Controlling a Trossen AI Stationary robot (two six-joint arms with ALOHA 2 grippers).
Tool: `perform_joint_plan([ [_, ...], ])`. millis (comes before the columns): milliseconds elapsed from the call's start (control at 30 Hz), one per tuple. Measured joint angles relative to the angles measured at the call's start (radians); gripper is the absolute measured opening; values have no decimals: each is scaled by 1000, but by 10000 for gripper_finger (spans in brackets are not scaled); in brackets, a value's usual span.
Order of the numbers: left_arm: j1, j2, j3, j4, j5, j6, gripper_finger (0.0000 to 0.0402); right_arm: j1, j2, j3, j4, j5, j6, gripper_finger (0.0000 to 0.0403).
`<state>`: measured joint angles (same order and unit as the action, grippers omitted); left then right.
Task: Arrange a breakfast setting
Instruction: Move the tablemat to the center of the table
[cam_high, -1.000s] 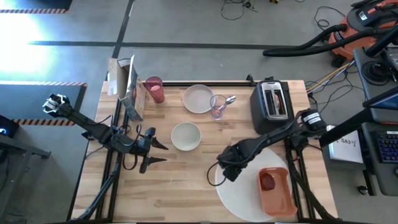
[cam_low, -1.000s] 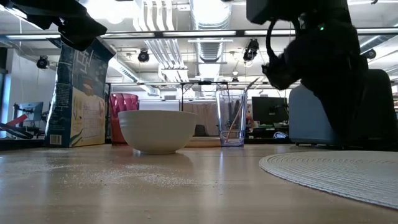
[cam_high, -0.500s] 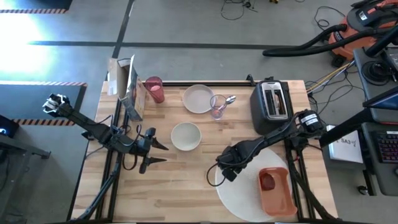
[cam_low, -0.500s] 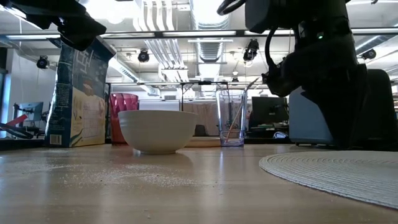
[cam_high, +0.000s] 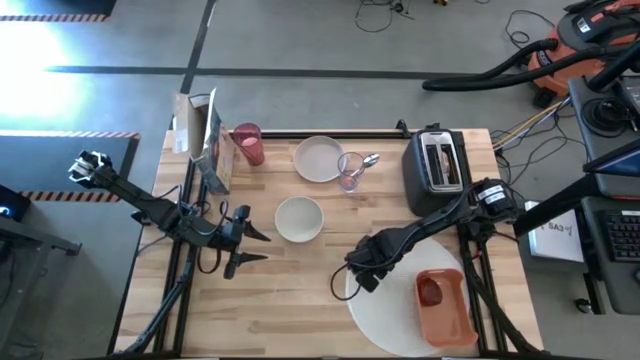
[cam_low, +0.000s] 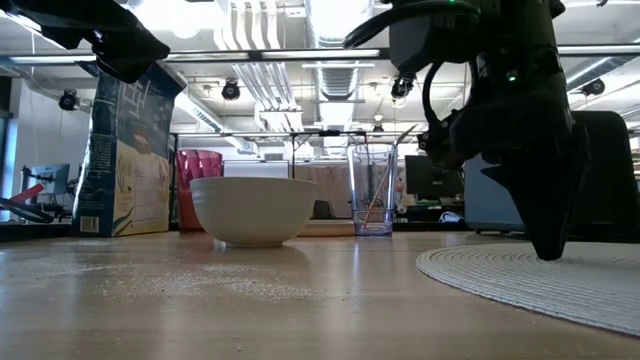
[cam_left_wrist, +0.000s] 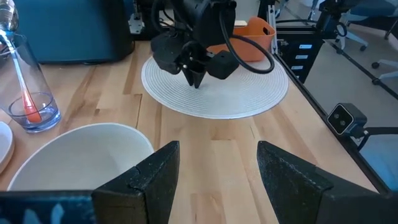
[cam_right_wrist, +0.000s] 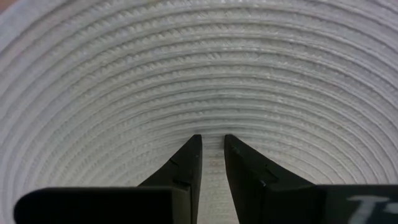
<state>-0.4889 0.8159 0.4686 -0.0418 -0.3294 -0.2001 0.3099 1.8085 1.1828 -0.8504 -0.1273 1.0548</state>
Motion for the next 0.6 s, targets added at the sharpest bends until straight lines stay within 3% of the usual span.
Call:
perform_joint_plan([
  [600, 0, 0, 0, 4, 0, 1, 199, -96, 28, 54, 163, 146, -321, 59],
])
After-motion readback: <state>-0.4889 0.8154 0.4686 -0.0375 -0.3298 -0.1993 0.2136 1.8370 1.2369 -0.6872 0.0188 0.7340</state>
